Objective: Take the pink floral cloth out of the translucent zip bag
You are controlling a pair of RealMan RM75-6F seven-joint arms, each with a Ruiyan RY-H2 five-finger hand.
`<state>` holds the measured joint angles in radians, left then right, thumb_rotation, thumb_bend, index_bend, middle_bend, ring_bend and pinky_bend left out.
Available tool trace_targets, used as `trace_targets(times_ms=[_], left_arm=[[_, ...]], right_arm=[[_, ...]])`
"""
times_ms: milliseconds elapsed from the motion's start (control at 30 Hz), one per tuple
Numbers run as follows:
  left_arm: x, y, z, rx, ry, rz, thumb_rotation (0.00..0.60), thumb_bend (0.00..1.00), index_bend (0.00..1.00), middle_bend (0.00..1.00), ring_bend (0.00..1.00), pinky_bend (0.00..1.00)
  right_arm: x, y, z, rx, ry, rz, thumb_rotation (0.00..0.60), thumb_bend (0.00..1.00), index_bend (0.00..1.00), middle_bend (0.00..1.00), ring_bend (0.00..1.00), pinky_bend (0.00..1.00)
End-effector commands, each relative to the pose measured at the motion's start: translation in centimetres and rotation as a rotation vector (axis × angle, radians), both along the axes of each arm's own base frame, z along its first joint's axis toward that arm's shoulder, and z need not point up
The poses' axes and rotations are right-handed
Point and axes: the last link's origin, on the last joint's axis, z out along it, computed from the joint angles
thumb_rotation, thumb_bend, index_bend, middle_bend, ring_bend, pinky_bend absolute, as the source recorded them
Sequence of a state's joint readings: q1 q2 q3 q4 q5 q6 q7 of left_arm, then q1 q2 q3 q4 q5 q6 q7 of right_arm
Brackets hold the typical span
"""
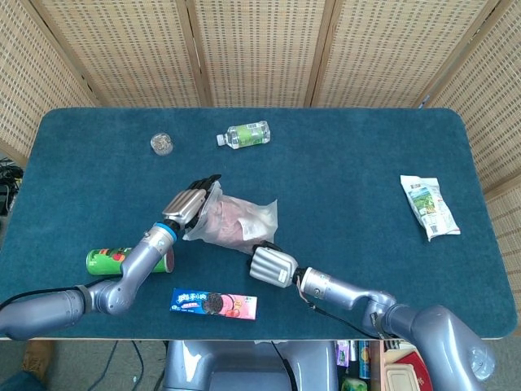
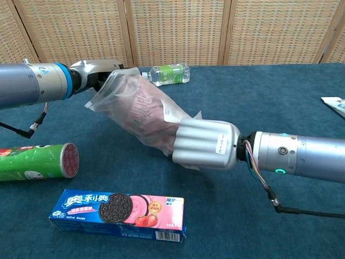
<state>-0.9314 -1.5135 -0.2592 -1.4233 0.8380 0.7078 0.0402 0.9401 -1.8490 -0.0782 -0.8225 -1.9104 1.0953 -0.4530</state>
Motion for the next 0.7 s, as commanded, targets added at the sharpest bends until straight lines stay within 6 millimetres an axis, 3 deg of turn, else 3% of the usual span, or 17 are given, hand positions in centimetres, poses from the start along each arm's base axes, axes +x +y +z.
trace_targets(times_ms=[33, 267, 500, 700], left_arm=[[0.04, -0.06, 0.00, -0.001, -0.003, -0.001, 0.600, 0.54, 0.67, 0.00, 0.00, 0.00], [0.13, -0.15, 0.11, -0.002, -0.006, -0.006, 0.600, 0.54, 0.67, 0.00, 0.00, 0.00], [0.08, -0.16, 0.25, -0.002, -0.011, -0.003, 0.600, 0.54, 0.67, 0.00, 0.00, 0.00], [0.10, -0.09, 0.41, 0.001, -0.017, -0.002, 0.600, 0.54, 0.67, 0.00, 0.00, 0.00]], right_arm=[[0.06, 0.07, -0.09, 0.003, -0.003, -0.002, 0.600, 0.45, 0.57, 0.74, 0.67, 0.90], [0.18, 0.15, -0.33, 0.007, -0.005, -0.003, 0.600, 0.49, 0.65, 0.74, 0.67, 0.90], [0.33, 0.28, -0.55, 0.017, -0.010, -0.006, 0.600, 0.60, 0.76, 0.76, 0.68, 0.90], [0.45, 0.38, -0.53, 0.021, -0.021, 0.006, 0.600, 0.61, 0.78, 0.78, 0.69, 0.90]])
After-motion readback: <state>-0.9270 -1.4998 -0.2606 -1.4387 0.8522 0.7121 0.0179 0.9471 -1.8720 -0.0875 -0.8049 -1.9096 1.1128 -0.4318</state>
